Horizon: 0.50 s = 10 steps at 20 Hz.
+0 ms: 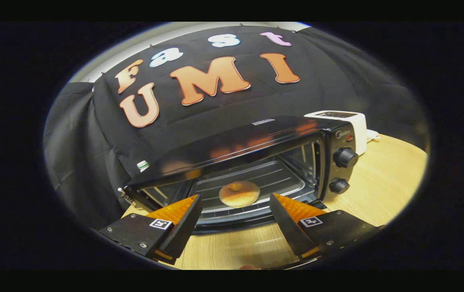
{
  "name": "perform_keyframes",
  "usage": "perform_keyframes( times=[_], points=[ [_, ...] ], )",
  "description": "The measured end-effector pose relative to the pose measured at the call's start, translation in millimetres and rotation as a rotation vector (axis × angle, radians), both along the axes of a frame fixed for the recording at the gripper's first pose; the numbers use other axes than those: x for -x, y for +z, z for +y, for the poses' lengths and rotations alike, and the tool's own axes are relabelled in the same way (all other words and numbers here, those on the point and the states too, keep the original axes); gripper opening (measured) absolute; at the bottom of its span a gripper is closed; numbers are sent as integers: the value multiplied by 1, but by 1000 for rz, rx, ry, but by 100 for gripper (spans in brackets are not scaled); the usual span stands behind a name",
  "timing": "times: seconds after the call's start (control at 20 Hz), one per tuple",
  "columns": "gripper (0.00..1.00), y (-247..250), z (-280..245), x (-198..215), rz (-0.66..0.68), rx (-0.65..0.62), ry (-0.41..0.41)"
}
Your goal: Open the toaster oven, put the food inside, and close the toaster oven door.
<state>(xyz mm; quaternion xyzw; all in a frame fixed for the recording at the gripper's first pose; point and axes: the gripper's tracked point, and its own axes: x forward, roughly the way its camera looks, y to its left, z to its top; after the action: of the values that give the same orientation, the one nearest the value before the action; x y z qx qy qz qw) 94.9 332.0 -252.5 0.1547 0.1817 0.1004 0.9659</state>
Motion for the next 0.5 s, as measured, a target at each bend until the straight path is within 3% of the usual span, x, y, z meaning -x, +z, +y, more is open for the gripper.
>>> perform_keyframes(
  times=[0.25,0.5],
  points=[
    [99,15,-12,39,-31,-52,16],
    [99,11,-30,83,-65,29,44]
  ],
)
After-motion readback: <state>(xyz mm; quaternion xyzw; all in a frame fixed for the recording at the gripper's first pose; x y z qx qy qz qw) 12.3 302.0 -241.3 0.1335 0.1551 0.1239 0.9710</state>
